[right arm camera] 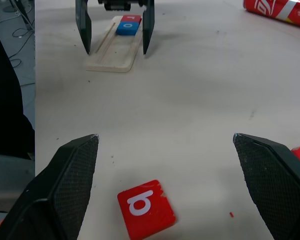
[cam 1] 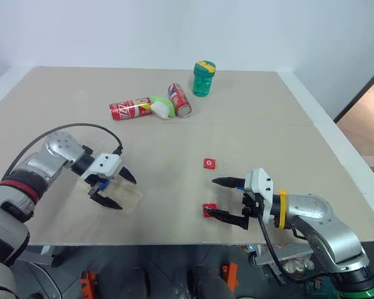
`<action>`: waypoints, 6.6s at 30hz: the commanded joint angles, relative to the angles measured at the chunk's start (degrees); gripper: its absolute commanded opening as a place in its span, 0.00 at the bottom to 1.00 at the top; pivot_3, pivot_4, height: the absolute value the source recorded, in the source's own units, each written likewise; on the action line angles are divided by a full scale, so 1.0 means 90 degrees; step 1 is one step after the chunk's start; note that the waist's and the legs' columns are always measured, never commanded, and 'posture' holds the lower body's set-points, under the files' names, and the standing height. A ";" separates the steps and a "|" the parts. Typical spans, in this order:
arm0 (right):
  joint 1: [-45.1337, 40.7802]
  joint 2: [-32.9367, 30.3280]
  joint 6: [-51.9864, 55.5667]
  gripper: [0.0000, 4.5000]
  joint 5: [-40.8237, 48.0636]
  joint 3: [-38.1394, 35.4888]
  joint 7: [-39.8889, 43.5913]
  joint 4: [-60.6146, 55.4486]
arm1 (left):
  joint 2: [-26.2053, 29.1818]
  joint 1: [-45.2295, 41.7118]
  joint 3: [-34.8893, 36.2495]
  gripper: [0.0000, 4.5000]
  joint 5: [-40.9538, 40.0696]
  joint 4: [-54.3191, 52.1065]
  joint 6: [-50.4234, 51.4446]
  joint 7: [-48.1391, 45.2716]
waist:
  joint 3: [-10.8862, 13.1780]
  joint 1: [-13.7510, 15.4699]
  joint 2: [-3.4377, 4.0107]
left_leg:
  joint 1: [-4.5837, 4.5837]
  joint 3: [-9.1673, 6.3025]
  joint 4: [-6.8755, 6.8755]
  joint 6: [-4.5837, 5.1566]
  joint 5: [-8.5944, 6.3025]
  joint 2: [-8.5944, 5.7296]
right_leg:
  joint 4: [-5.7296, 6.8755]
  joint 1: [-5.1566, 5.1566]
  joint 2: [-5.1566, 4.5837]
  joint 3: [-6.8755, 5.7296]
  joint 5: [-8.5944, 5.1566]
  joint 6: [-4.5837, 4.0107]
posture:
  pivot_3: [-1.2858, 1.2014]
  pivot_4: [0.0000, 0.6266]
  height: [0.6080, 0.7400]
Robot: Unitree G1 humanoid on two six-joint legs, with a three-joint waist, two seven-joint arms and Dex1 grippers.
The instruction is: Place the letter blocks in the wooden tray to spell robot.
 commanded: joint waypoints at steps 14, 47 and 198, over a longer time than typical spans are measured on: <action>-0.0032 0.0014 -0.0081 0.99 0.0016 -0.0131 -0.0078 -0.0256 | 0.0497 0.0097 -0.0317 1.00 -0.0431 -0.0679 0.0399 0.0001 | 0.0001 0.0003 0.0002 | -0.0003 -0.0010 0.0006 0.0000 0.0001 0.0000 | 0.0003 0.0001 0.0001 -0.0010 0.0001 -0.0002 | 0.52 0.24 1.00; -0.0177 0.0202 -0.0193 1.00 0.0367 0.0004 0.0081 -0.0612 | -0.0281 -0.0231 0.0112 0.50 0.0347 0.0502 -0.0206 0.0001 | 0.0000 0.0007 0.0007 | -0.0004 -0.0019 0.0037 0.0002 0.0002 0.0000 | 0.0005 0.0018 0.0002 -0.0016 0.0011 0.0001 | 0.52 0.24 1.00; -0.0271 -0.0043 -0.0713 1.00 -0.0380 0.0174 0.0612 0.0589 | -0.2866 0.0905 0.3246 0.99 0.2852 -0.3706 0.4412 0.2554 | 0.0003 0.0114 0.0042 | -0.0007 -0.0029 0.0055 0.0027 0.0023 -0.0026 | 0.0000 0.0032 -0.0005 0.0000 0.0037 0.0026 | 0.52 0.24 1.00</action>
